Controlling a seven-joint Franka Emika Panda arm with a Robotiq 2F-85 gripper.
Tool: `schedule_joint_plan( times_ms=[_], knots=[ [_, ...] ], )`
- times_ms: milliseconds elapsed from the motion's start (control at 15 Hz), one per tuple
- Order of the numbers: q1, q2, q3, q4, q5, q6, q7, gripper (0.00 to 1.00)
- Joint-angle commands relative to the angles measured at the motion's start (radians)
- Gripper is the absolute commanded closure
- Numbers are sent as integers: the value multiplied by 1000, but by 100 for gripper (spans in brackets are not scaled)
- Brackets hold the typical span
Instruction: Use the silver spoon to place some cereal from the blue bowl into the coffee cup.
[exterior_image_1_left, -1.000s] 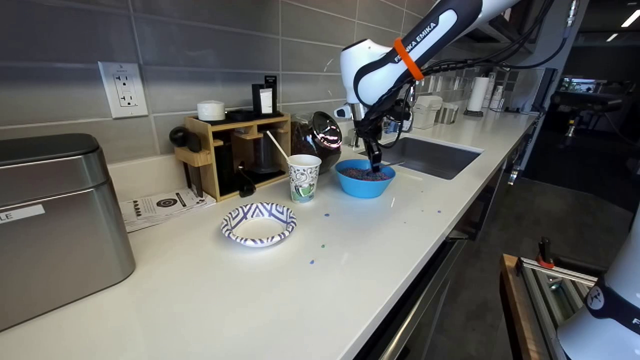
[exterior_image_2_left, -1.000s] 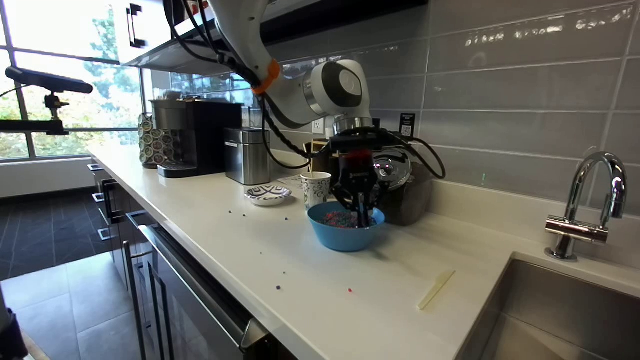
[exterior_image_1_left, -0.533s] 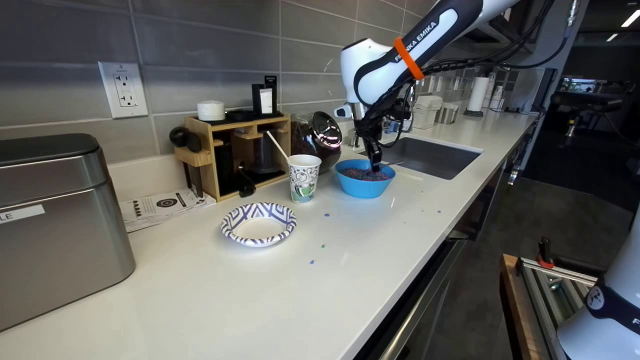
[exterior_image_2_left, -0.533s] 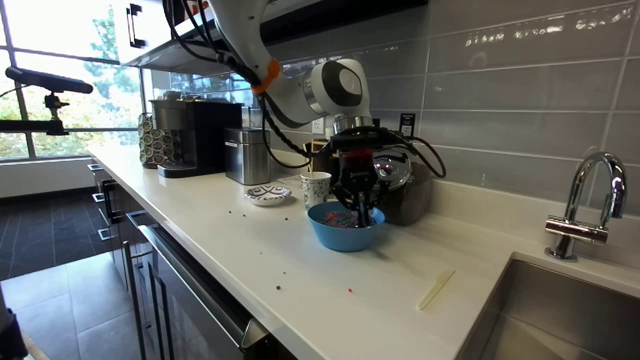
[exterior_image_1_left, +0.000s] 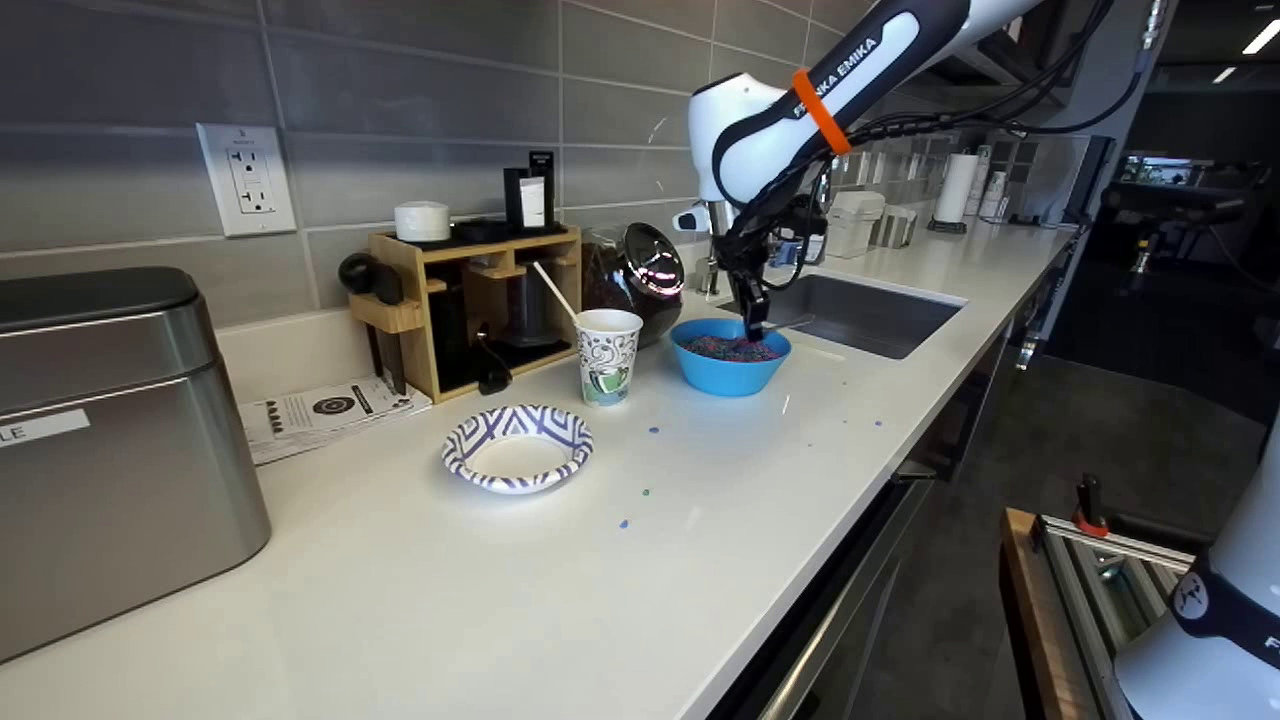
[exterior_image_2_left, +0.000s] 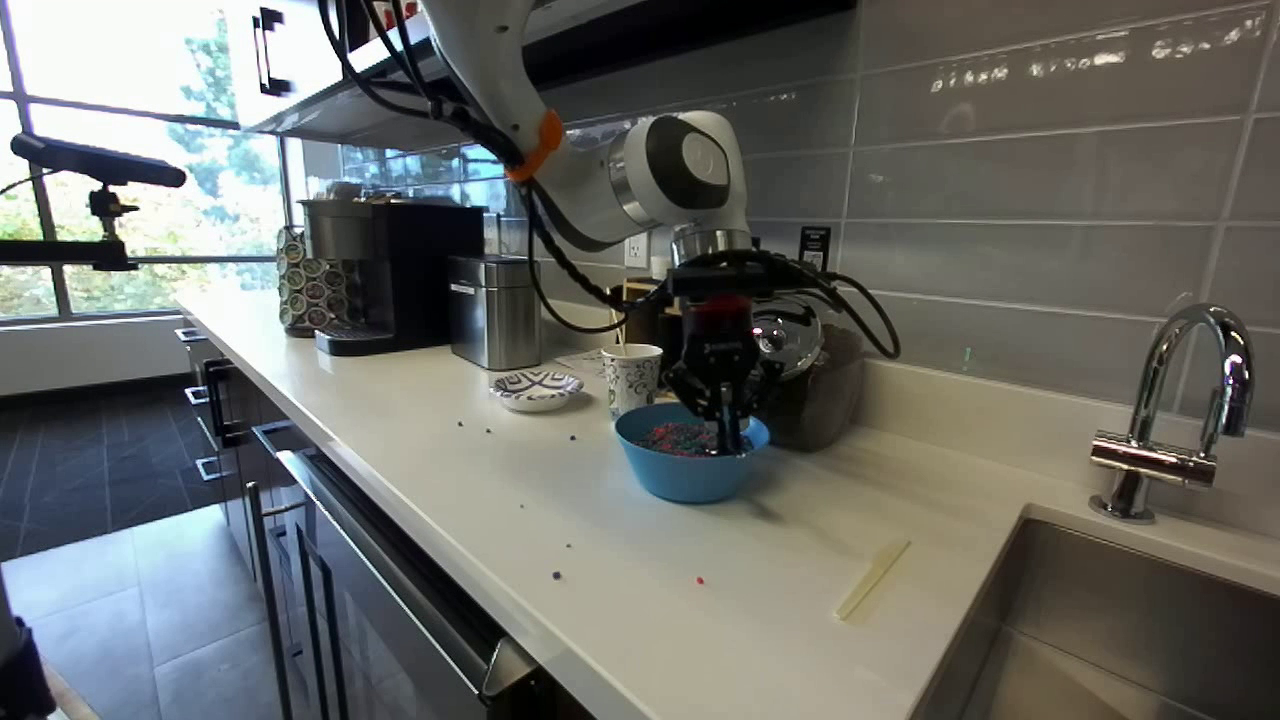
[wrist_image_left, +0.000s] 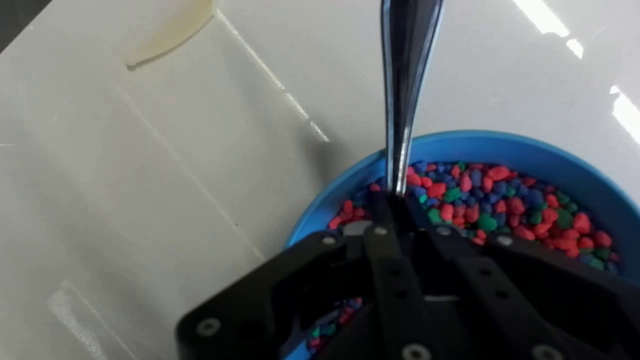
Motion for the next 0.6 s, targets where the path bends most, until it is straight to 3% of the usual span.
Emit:
schedule_joint_plan(
  times_ms=[0,533],
  knots=[
    [-21,-42,4,-43,56,21,-60,99],
    [-20,-106,-3,-79,90,23,-119,99]
  ],
)
